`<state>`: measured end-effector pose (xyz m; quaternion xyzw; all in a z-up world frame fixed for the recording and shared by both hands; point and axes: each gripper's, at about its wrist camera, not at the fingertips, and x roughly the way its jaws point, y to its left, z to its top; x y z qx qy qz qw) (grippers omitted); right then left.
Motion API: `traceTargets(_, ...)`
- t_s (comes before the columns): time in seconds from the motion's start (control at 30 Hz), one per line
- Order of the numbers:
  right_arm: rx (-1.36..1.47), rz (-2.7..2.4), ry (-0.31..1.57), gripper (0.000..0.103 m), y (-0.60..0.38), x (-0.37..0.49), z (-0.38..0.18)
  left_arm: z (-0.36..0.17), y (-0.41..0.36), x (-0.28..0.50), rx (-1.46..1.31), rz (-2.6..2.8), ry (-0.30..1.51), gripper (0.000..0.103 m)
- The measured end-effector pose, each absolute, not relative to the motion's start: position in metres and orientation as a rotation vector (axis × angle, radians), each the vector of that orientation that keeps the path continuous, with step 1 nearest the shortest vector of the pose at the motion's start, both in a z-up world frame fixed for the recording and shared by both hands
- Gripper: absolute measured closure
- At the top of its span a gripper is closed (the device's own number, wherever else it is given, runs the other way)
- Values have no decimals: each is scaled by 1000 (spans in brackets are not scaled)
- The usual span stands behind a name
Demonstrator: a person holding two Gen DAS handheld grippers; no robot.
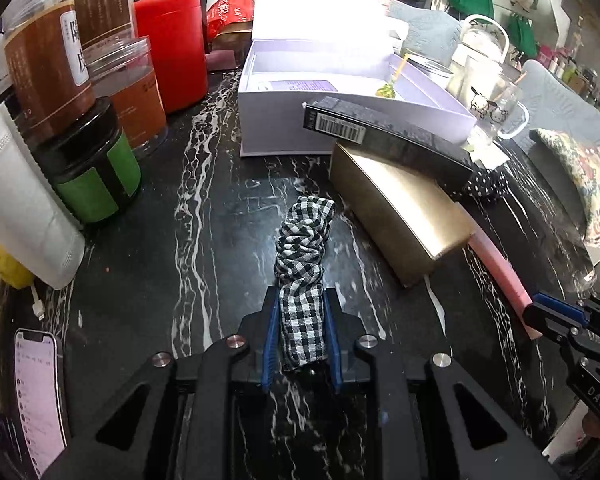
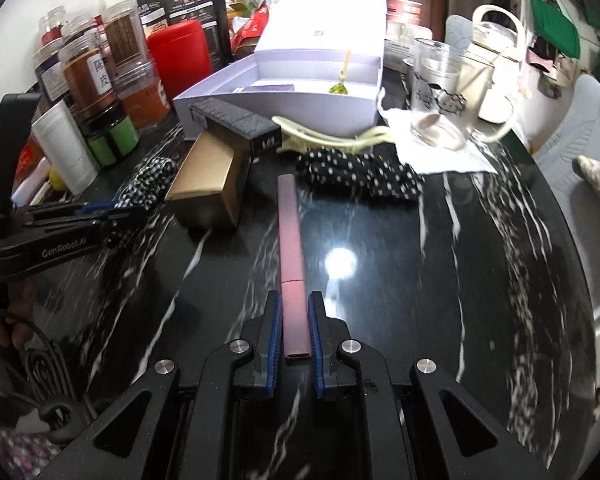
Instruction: Organize rigid objects
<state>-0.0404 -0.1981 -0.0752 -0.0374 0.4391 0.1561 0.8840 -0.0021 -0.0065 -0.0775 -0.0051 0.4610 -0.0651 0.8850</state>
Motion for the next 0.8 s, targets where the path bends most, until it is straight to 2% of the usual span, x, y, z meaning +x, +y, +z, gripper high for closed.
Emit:
traceTargets(0.23, -59, 309, 933, 89, -203, -47, -74, -78, -7, -4, -17, -138, 950, 82)
traceTargets(0.33, -74, 301, 920, 75, -200, -42, -73, -78, -8, -2, -12, -137, 947, 82)
traceTargets(0.37, -79, 302, 918, 75, -198, -39, -74, -78, -8, -1, -8, -137, 947, 82)
traceTargets(0.8, -106, 322, 933, 75, -182, -4, -82, -79, -4, 10, -17, -137, 930, 82)
